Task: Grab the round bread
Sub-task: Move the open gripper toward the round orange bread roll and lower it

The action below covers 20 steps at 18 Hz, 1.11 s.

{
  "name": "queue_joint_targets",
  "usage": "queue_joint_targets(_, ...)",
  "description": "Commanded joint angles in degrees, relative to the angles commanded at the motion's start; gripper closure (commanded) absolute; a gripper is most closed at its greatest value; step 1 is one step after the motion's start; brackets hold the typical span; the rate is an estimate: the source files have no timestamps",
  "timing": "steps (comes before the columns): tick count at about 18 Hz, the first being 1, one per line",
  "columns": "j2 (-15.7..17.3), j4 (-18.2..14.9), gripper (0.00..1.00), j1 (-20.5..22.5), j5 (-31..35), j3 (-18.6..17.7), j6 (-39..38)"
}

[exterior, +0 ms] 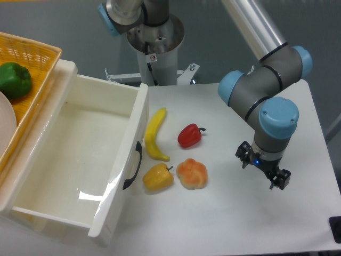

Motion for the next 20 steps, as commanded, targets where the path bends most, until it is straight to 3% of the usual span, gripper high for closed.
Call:
queue_joint_targets(16, 0.17, 0.44, 0.0, -2.2, 1.58, -3.16, 0.08)
queue_joint_targets(20, 0.09, 0.53, 0.0, -2.98, 2.37, -4.57, -3.24)
